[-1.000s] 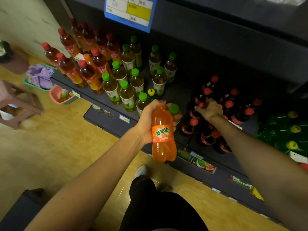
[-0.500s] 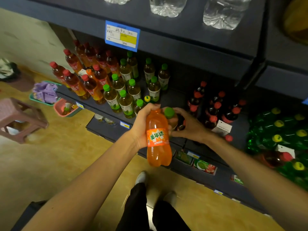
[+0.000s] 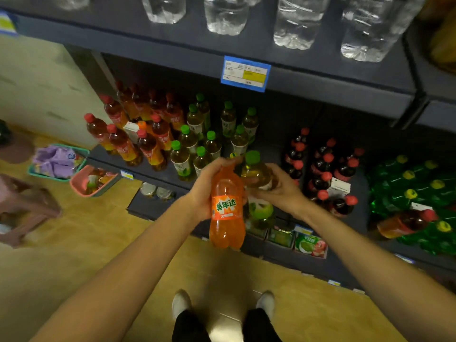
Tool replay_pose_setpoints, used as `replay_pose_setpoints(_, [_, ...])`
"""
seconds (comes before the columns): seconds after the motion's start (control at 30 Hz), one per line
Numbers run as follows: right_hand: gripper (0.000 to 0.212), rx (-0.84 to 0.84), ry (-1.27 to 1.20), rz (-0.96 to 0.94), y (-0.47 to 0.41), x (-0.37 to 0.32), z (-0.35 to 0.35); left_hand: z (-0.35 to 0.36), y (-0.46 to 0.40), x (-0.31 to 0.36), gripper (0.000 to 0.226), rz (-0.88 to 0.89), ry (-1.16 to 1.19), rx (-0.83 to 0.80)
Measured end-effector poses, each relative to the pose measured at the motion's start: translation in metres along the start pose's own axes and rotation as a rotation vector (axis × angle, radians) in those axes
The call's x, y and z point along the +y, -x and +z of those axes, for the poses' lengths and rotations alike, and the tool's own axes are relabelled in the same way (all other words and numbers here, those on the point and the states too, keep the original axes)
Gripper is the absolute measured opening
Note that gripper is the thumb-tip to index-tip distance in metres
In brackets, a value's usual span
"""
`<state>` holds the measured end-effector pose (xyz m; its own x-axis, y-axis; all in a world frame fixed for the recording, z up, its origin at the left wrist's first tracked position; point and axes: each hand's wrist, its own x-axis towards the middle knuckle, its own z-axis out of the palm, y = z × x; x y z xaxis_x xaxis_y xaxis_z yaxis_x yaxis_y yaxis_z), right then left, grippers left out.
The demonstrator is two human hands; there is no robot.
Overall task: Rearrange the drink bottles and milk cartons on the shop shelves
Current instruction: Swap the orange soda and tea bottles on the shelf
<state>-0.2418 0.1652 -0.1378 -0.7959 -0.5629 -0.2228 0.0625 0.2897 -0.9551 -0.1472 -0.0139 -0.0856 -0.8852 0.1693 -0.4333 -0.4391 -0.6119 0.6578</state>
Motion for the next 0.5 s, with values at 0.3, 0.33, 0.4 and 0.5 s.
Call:
replay_pose_setpoints(0.3, [0.026,0.316,-0.322,0.178,-0.02,-0.057,0.109,-0.103,0.066,0.067,0.035,0.02,0.072,0.094])
replay_pose_setpoints(0.33, [0.033,0.311,-0.356,0.191,-0.024,-0.061,0.119,-0.112,0.072,0.072,0.035,0.025,0.076,0.103])
replay_pose_setpoints(0.4, [0.041,0.288,-0.422,0.215,-0.032,-0.068,0.134,-0.127,0.083,0.082,0.035,0.034,0.084,0.115])
replay_pose_setpoints(0.5, [0.049,0.211,-0.503,0.252,-0.042,-0.082,0.15,-0.147,0.094,0.09,0.032,0.031,0.111,0.104])
